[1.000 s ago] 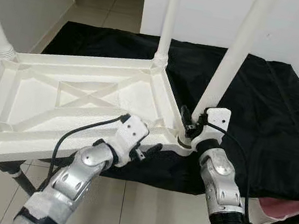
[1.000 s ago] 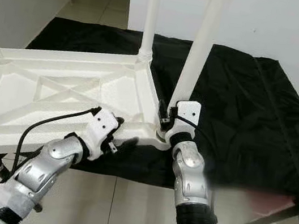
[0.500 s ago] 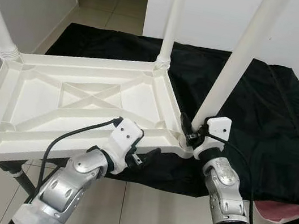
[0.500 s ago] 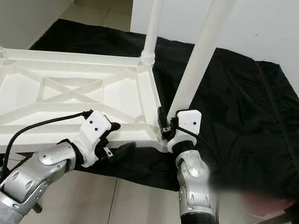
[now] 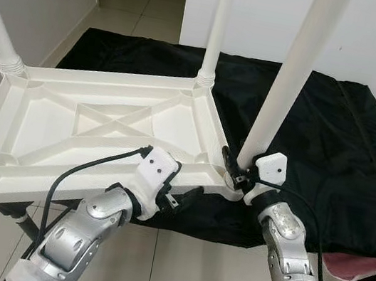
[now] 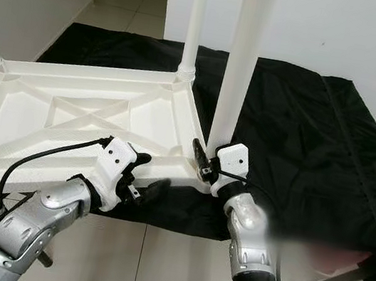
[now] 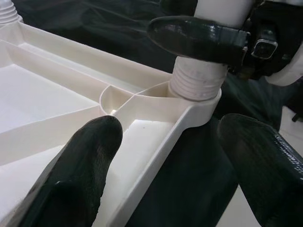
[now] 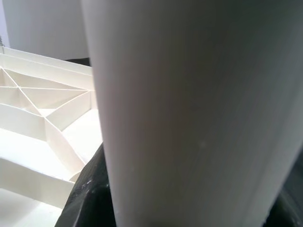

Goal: Building children table

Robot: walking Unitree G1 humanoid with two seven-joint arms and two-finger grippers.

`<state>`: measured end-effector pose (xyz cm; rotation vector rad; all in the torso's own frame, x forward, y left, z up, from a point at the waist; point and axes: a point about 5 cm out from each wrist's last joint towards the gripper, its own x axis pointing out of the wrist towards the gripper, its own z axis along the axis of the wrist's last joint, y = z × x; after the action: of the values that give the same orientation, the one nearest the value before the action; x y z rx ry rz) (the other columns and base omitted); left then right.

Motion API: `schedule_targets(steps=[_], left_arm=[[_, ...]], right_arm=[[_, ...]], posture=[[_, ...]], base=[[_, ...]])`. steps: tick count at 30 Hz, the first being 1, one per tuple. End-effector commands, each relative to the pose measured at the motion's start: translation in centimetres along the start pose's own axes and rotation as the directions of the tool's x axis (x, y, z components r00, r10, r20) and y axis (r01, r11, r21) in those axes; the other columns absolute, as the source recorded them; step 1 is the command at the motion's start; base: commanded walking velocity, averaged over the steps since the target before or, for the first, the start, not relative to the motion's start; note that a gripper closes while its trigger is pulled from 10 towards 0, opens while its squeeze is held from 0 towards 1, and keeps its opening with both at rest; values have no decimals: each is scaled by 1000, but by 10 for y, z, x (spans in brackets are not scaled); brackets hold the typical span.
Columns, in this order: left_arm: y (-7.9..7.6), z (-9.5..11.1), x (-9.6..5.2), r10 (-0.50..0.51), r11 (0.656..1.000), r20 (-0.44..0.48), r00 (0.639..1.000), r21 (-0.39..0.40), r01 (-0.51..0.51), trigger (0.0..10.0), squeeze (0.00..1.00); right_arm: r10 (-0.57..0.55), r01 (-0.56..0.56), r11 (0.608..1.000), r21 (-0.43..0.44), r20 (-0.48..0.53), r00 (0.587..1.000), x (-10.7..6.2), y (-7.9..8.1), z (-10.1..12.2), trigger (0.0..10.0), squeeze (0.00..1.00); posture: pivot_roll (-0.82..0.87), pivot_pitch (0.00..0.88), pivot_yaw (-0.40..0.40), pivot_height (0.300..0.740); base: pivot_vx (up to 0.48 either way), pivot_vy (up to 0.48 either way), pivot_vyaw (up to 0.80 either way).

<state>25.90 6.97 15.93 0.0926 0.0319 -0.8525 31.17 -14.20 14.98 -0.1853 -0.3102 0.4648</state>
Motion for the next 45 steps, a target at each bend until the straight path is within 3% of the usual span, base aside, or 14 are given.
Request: schedule_targets(steps=[1, 9, 23, 27, 28, 30, 38, 45], left_arm=[[-7, 3, 0, -103, 995, 0, 995, 7, 103, 10000, 0], [-5, 8, 0, -96, 995, 2, 995, 16, 96, 10000, 0], [-2, 12, -2, -83, 996, 4, 997, 18, 83, 10000, 0], [-2, 13, -1, -81, 997, 6, 997, 17, 81, 10000, 0], [-2, 12, -1, -79, 997, 6, 997, 16, 79, 10000, 0], [-2, 12, -1, -73, 997, 5, 997, 14, 73, 10000, 0], [-3, 12, -2, -69, 998, 8, 998, 9, 69, 10000, 0], [-1, 13, -1, -70, 997, 8, 998, 12, 70, 10000, 0]], right_arm=[[39, -37, 999, 30, -62, 997, -5, 7, -14, 10000, 0], [-27, 46, 975, 219, -85, 996, -2, 0, -19, 10000, 0], [-79, 140, 938, 316, -197, 977, 3, -1, -32, 10000, 0], [-86, 127, 945, 301, -146, 986, 3, 0, -27, 10000, 0], [-97, 118, 951, 286, -87, 991, 0, 2, -22, 10000, 0], [-111, 107, 978, 180, 11, 994, -7, 6, -14, 10000, 0], [-113, 119, 964, 239, -36, 993, -11, 10, -22, 10000, 0], [-77, 99, 978, 185, -121, 990, -2, 7, -26, 10000, 0]], posture=[[22, 51, -15, 740], [25, 58, -14, 740], [32, 67, -14, 740], [31, 67, -19, 740], [32, 67, -21, 740], [30, 68, -23, 740], [28, 71, -23, 740], [25, 71, -22, 740]], base=[[0, 0, 0], [0, 0, 0], [0, 0, 0], [0, 0, 0], [0, 0, 0], [0, 0, 0], [0, 0, 0], [0, 0, 0]])
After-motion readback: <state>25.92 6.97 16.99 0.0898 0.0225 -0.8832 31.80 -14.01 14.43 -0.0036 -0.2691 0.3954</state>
